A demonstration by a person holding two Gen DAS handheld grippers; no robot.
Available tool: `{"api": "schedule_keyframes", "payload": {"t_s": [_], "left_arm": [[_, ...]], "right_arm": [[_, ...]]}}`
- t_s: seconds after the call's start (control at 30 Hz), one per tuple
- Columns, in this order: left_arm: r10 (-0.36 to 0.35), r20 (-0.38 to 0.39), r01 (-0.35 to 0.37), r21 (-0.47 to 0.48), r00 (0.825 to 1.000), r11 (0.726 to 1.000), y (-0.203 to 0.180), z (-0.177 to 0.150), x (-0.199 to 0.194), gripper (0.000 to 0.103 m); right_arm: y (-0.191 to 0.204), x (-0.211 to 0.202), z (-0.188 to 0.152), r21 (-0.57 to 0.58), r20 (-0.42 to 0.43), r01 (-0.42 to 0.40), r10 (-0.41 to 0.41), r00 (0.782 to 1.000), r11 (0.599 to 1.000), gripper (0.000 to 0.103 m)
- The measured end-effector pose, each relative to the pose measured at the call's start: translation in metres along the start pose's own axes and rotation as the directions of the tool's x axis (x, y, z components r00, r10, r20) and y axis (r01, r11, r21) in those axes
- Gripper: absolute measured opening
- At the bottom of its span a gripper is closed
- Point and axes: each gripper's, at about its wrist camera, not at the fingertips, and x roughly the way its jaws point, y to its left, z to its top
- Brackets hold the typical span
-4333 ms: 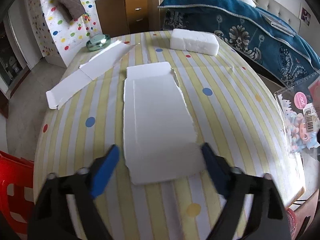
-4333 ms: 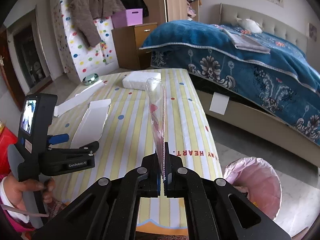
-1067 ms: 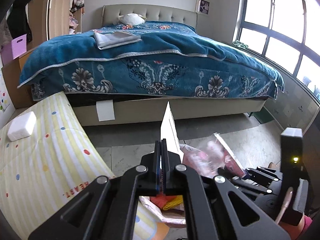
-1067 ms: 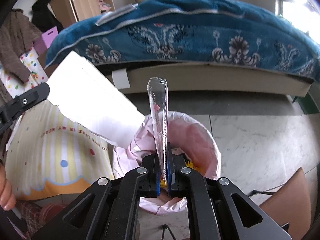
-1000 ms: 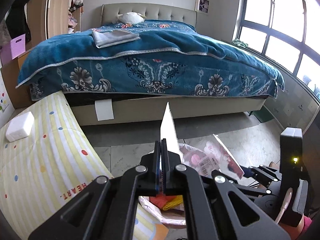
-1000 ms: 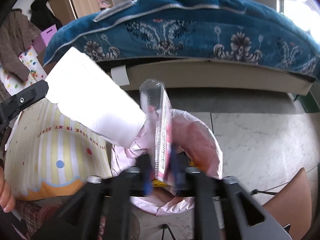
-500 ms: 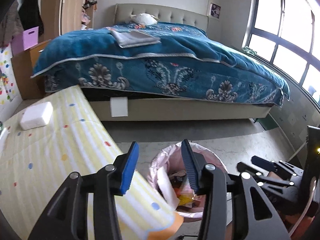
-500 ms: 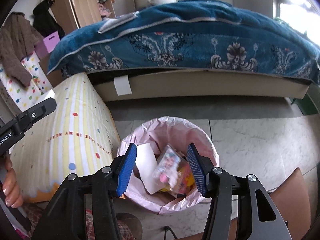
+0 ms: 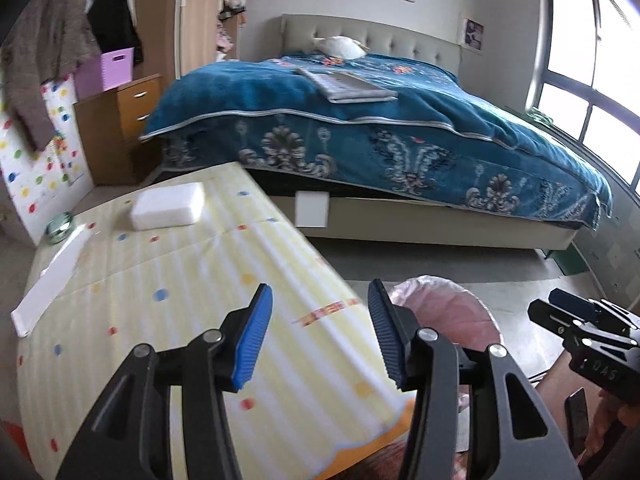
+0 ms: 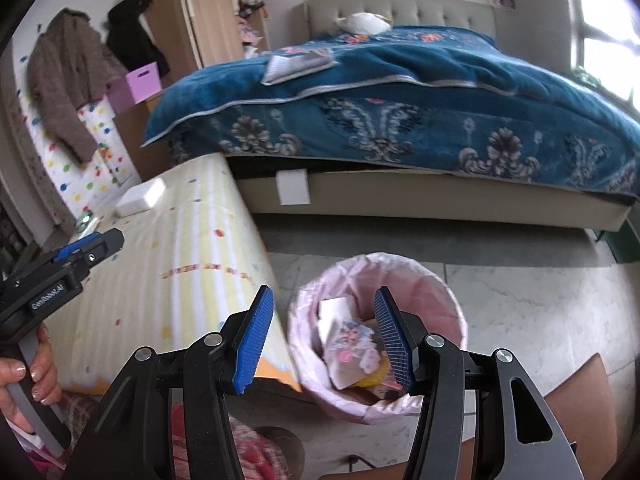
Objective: Collect trash
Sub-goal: 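Move both tools back over the table toward the white paper strip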
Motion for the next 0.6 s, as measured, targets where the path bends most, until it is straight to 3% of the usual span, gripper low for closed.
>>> {"api": "schedule_keyframes", "payload": {"t_s": [0.33,0.6], "left_arm": [[0.149,0.02,-0.146,-0.105,0.989,0.984,0.087,-0.014,-0.043,0.06],[0.299,-0.029,-0.297,-0.245,0.954,0.923,0.182,-0.031,-0.061,0.063]], "right_arm": [[0.079,-0.001,0.014,-0.119,0.028,-0.077,0.081,0.996,0.99,0.054],[0.149,0.015,0.026,-0.21,0.034,-0.132,0.142,0.989,0.969,0.054]]}}
